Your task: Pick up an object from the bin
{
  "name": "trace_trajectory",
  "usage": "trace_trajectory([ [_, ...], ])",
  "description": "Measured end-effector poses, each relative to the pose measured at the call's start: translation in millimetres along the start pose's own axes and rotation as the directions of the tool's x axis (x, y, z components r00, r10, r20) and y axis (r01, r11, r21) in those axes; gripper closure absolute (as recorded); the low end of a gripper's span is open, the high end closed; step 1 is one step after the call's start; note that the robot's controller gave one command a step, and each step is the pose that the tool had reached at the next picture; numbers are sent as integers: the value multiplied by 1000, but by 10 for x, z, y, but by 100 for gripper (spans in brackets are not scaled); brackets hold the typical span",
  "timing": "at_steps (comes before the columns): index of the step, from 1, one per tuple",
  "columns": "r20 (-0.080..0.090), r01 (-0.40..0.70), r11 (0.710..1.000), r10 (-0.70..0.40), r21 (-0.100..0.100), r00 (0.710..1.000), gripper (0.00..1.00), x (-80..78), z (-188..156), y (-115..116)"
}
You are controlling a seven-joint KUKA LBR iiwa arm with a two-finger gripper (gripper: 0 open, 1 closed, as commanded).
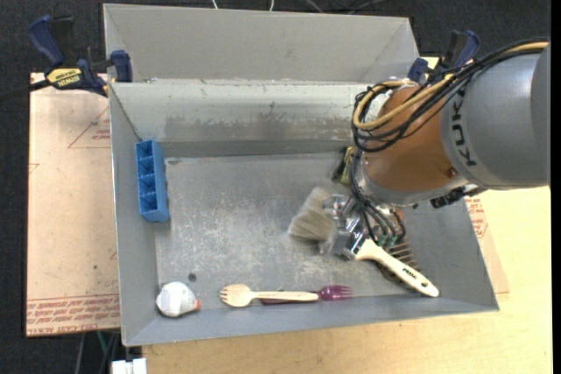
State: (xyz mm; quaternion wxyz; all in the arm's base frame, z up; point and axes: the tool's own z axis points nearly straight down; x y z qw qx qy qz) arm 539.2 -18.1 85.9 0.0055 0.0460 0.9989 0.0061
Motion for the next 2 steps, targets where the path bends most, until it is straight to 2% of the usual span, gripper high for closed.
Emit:
trace_trajectory([
  [1,-1,0,1000,0,0,1000,100,-1,-214,3],
  [2,-3,1,1000,-1,-1,1000,100,2,-627,9],
])
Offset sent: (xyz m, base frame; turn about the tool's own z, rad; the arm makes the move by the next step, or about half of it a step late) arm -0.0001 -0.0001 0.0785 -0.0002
